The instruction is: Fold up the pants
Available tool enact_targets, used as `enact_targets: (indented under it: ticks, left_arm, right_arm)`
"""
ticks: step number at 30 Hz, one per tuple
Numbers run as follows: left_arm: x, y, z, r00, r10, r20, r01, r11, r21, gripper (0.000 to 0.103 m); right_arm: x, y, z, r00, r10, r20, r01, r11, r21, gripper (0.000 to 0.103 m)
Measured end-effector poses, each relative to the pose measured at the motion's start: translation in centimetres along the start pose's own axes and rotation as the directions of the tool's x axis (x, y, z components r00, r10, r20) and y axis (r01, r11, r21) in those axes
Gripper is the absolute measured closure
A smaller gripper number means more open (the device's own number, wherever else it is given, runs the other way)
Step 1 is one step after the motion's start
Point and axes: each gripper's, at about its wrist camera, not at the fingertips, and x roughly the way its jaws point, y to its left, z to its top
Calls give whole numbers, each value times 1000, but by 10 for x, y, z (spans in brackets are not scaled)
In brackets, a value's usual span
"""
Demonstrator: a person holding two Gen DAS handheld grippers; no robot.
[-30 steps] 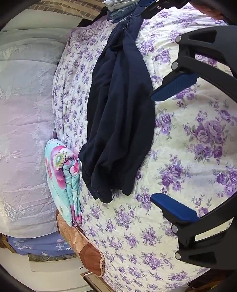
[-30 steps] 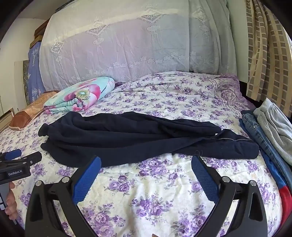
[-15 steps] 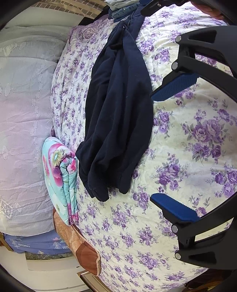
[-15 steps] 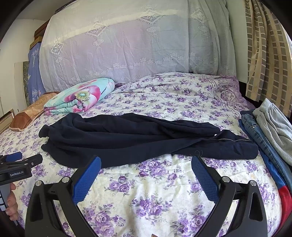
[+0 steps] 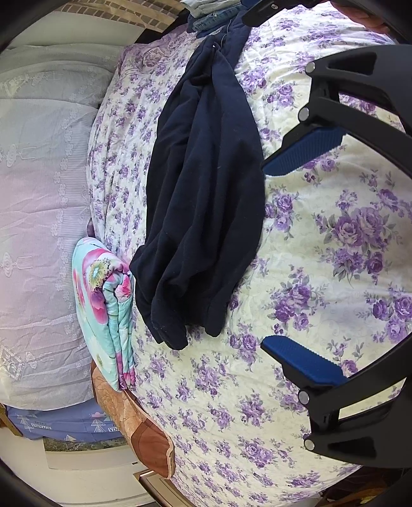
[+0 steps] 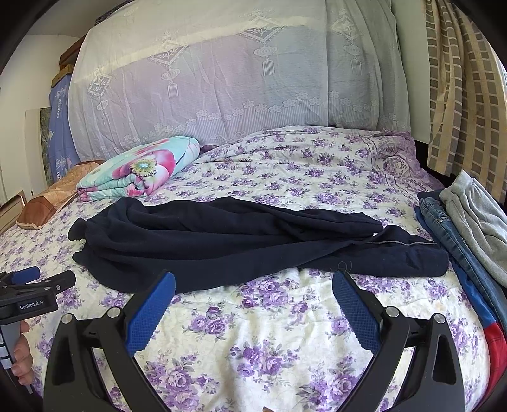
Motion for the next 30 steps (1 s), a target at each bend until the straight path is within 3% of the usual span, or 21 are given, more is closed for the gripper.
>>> enact_targets:
  ticks: [30]
  left_arm:
    - [0, 1, -7, 1000, 1, -16, -1, 1000, -5, 4]
  right_arm:
    - [-5, -5, 3, 1000, 8, 9, -8, 1000, 25, 3]
